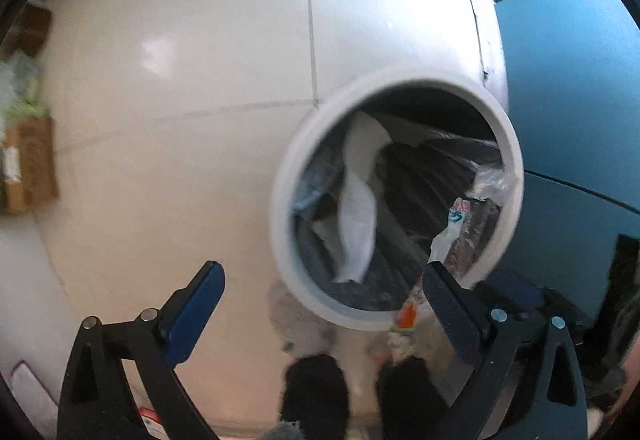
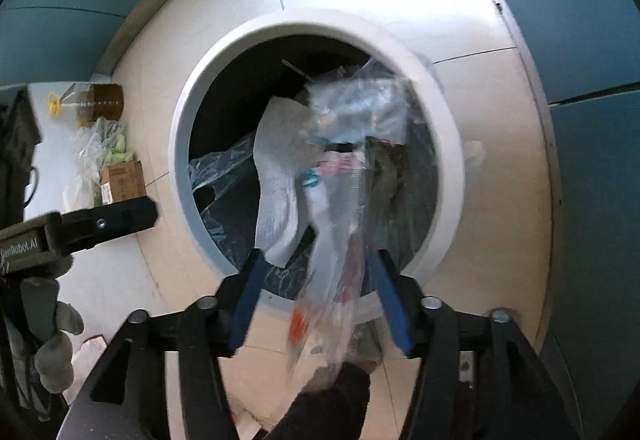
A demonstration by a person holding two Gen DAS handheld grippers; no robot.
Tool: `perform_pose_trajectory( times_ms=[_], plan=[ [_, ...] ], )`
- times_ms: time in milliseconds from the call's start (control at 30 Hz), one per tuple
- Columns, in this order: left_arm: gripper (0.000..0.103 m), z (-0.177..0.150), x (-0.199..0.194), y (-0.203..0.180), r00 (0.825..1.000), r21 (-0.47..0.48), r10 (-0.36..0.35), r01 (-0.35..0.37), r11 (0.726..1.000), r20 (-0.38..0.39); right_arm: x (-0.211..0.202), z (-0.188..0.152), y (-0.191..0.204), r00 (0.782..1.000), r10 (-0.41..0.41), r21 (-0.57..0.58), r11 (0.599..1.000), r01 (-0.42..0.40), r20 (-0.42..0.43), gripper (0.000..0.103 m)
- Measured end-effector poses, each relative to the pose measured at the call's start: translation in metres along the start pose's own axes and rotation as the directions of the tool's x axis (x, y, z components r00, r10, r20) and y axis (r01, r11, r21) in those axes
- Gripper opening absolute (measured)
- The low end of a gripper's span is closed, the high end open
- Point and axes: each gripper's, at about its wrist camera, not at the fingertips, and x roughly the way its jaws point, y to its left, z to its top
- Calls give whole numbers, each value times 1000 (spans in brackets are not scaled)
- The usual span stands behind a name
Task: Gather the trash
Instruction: 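Carry tissue and plastic bag to the white bin and open both tools, then withdraw both tools from the bin and turn back to the counter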
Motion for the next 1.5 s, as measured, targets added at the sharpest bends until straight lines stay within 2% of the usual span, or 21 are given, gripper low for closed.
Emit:
perform_pose_trajectory(
  times_ms=[100, 167, 233, 267, 300, 333, 367, 433, 633, 867, 1100, 1233, 1367, 1500],
  plan=[
    [101, -8, -9, 1, 996, 13, 67, -68, 998, 54, -24, -4, -22, 1000, 5, 26, 1000, -5, 16, 72],
    [101, -14, -22, 12, 992, 11, 99, -100, 995, 72, -26, -7, -20, 999, 6, 40, 999, -7, 33, 75],
    [101, -20, -25, 14, 988, 5, 128, -129, 992, 86, -55, -13, -52, 999, -13, 34, 999, 11, 47, 75],
    [101, -23, -25, 14, 986, 1, 142, -142, 990, 91, -61, -14, -55, 998, -34, 25, 999, 32, 62, 78],
    [101, -25, -27, 12, 983, -1, 154, -155, 988, 96, -63, -16, -56, 996, -59, 17, 998, 58, 74, 84],
    [101, -28, -29, 11, 981, 1, 167, -168, 986, 102, -68, -19, -56, 992, -92, 9, 996, 92, 88, 97],
    [101, -33, -31, 10, 978, 3, 180, -181, 983, 108, -73, -21, -56, 986, -132, -3, 991, 133, 107, 103],
    [101, -43, -39, 6, 971, 7, 201, -204, 979, 128, -80, -26, -50, 971, -196, -22, 979, 201, 138, 103],
    [101, -76, -100, -12, 946, 32, 243, -256, 966, 215, -131, -45, -33, 946, -260, -51, 960, 274, 191, 103],
    [101, -126, -221, -31, 923, 33, 232, -254, 967, 307, -237, -81, 10, 947, -234, -72, 964, 255, 219, 103],
    [101, -186, -332, -43, 904, 13, 211, -232, 973, 371, -359, -134, 60, 939, -193, -121, 964, 235, 283, 103],
    [101, -216, -378, -51, 896, 7, 210, -231, 973, 392, -421, -161, 81, 934, -165, -133, 967, 215, 317, 103],
    [101, -235, -416, -59, 882, -15, 216, -231, 973, 418, -470, -180, 88, 937, -107, -119, 981, 154, 333, 103],
    [101, -245, -457, -86, 851, -18, 232, -254, 967, 472, -525, -194, 77, 921, -37, -75, 995, 71, 387, 103]
  ],
)
